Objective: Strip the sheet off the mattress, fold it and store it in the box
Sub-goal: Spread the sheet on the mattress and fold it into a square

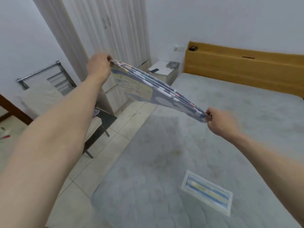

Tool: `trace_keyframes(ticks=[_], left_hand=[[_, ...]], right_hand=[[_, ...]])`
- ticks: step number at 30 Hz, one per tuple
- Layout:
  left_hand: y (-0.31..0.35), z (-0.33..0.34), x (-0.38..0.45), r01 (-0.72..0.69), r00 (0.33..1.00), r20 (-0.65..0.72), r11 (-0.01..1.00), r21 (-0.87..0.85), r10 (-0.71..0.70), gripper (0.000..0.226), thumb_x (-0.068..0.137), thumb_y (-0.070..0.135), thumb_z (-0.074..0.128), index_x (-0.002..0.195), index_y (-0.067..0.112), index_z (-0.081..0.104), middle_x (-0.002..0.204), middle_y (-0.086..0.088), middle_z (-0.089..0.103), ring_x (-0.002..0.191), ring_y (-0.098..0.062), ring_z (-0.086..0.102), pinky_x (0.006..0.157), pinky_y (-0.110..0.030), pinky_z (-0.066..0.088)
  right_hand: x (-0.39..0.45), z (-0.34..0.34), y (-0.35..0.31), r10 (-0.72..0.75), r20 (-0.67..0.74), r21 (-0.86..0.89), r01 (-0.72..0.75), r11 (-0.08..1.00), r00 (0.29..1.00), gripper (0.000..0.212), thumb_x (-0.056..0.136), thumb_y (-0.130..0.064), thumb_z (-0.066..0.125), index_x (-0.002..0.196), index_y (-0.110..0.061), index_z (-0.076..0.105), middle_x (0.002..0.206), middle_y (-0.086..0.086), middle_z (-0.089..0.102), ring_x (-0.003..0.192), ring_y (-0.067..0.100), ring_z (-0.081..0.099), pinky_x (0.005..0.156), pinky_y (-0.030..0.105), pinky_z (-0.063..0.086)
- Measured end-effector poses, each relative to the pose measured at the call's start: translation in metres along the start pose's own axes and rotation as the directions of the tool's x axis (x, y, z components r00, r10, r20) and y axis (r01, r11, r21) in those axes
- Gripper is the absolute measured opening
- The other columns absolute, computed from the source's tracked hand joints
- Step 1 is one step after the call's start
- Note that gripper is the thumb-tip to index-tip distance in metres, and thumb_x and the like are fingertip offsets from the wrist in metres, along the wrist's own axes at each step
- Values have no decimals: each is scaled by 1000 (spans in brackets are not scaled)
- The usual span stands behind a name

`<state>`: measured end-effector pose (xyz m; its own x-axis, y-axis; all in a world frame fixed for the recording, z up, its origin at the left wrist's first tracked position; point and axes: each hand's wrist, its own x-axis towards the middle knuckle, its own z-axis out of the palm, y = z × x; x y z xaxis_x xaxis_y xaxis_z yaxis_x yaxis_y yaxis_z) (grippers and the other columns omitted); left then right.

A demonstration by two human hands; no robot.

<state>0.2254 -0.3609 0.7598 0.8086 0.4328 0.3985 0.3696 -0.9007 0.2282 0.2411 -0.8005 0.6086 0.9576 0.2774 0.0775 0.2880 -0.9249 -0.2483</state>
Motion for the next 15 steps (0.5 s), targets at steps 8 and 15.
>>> trace_keyframes(ticks=[8,15], left_hand=[[-50,4,-67,29,990,128,974,225,-59,34,97,2,44,120,14,67,121,-25,65,111,-45,62,90,-44,50],[-57,12,-80,-10,996,88,976,217,-10,33,98,4,36,117,12,61,113,-27,64,101,-46,62,81,-46,49]], right_hand=[[-159,62,-113,-356,394,25,377,926,847,20,85,-27,49,104,-23,55,105,12,68,97,35,66,67,32,39],[-192,42,-167,-544,585,583,153,798,601,14,76,-26,66,86,-19,59,71,-11,62,72,14,60,61,29,42]])
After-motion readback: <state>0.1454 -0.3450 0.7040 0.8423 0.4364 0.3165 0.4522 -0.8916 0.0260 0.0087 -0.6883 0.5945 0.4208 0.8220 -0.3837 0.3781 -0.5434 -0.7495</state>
